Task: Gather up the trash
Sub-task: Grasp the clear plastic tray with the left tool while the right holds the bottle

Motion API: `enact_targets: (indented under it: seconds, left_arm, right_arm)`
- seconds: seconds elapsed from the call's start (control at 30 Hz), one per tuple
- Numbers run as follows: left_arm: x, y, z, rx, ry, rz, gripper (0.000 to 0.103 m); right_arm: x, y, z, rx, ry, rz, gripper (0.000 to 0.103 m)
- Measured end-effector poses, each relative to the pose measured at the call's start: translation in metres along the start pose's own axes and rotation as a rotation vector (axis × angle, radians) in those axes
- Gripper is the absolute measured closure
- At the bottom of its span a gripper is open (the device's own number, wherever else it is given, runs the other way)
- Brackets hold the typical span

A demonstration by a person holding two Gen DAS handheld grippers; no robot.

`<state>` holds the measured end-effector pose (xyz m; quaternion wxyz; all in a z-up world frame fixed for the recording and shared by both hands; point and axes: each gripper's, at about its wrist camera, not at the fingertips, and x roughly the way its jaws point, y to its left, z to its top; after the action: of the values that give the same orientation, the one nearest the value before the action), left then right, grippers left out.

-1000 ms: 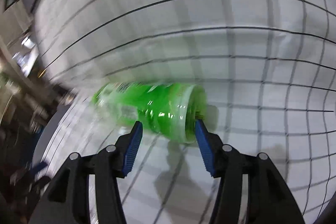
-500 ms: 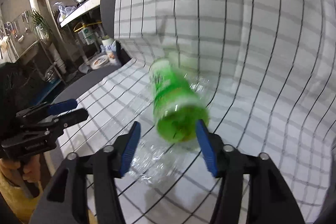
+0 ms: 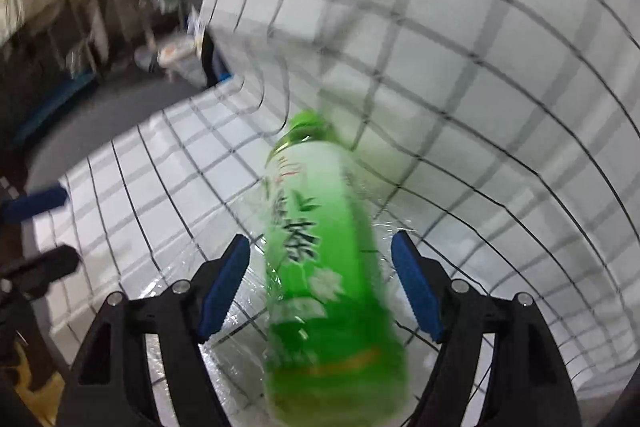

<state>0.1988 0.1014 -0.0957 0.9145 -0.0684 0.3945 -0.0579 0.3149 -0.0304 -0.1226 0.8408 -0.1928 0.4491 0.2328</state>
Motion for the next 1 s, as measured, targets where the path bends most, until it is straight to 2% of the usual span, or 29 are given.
enact_targets:
  seconds: [0.03,0.1,0.23,0.4,0.47,0.6,0.7,0.8,0.87,1.0]
  left_arm:
    - [0.001,0.001,0.0,-0.001,0.003,0.002,0.045]
    - [0.005,0.003,0.001,-0.005,0.011,0.001,0.045]
    - [0.013,0.003,-0.004,0.009,0.049,-0.001,0.045]
    - [0.016,-0.006,-0.008,0.023,0.068,-0.041,0.05]
    - [0.02,-0.012,-0.008,0.027,0.082,-0.067,0.06]
    - [0.034,-0.023,-0.004,0.025,0.112,-0.111,0.063]
    - [0.052,-0.029,-0.002,0.029,0.141,-0.114,0.064]
    - [0.077,-0.035,-0.001,0.022,0.19,-0.107,0.075]
    - [0.084,-0.038,-0.002,0.023,0.201,-0.1,0.095]
    - [0.064,-0.048,-0.007,0.021,0.138,-0.114,0.098]
  right_arm:
    - [0.006,0.005,0.001,-0.024,0.02,-0.041,0.039]
    - [0.009,0.01,0.0,-0.034,0.023,-0.067,0.04]
    - [-0.009,0.008,-0.015,0.035,-0.031,-0.088,0.042]
    - [-0.059,-0.02,-0.057,0.261,-0.132,-0.069,0.043]
    - [-0.082,-0.036,-0.084,0.385,-0.16,-0.052,0.043]
    - [-0.12,-0.054,-0.141,0.565,-0.198,-0.041,0.044]
    - [-0.139,-0.059,-0.185,0.667,-0.214,-0.018,0.043]
    - [-0.154,-0.059,-0.216,0.723,-0.222,-0.016,0.043]
    - [-0.164,-0.058,-0.233,0.749,-0.228,-0.03,0.043]
    - [-0.184,-0.055,-0.253,0.775,-0.254,-0.063,0.043]
